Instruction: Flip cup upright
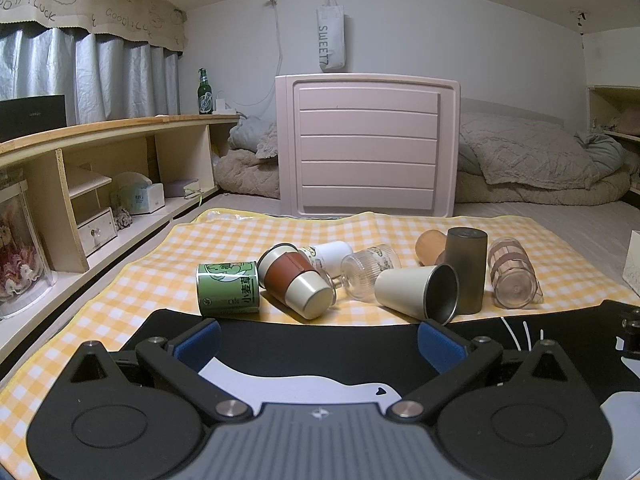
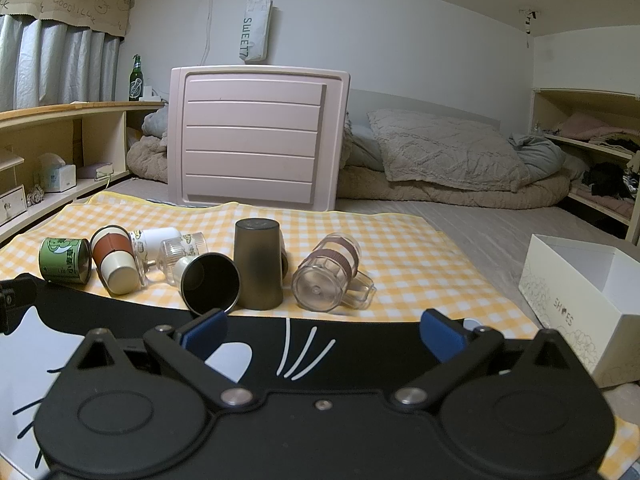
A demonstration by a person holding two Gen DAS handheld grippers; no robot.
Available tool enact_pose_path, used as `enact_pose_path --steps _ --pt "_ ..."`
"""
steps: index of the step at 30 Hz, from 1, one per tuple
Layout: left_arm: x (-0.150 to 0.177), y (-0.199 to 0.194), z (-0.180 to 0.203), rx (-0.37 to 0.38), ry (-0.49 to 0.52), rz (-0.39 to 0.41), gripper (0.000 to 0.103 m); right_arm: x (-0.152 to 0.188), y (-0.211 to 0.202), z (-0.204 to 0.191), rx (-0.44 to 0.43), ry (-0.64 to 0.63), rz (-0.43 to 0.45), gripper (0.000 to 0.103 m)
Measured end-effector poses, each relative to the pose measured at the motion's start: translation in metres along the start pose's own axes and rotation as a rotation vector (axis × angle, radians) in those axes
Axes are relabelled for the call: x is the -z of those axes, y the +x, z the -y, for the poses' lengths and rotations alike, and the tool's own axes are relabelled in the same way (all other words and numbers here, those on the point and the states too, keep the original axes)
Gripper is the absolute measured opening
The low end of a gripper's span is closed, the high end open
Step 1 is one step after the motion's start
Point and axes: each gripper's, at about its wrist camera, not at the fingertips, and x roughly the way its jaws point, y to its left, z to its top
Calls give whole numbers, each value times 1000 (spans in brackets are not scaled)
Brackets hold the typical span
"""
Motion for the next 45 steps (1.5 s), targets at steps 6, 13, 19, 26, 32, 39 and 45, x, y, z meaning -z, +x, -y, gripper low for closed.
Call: enact_pose_path --steps 6,13,19,26,32,39,45 --pt "-3 0 -2 -15 7 14 103 -2 -1 1 -1 0 1 103" --pt "-5 12 -2 -25 5 18 103 -5 -6 2 -7 0 8 103" --pt "-13 27 6 -29 13 43 103 -3 -3 5 -13 10 15 103" --pt "-31 57 28 -1 5 32 103 -3 -4 10 -12 27 23 103" --pt "-47 99 54 23 -62 -20 98 -2 -2 15 -11 44 22 103" --pt "-62 148 90 40 -190 -96 93 0 5 24 -3 61 15 103" --pt "-66 192 107 16 -323 -205 91 3 9 33 3 83 9 103"
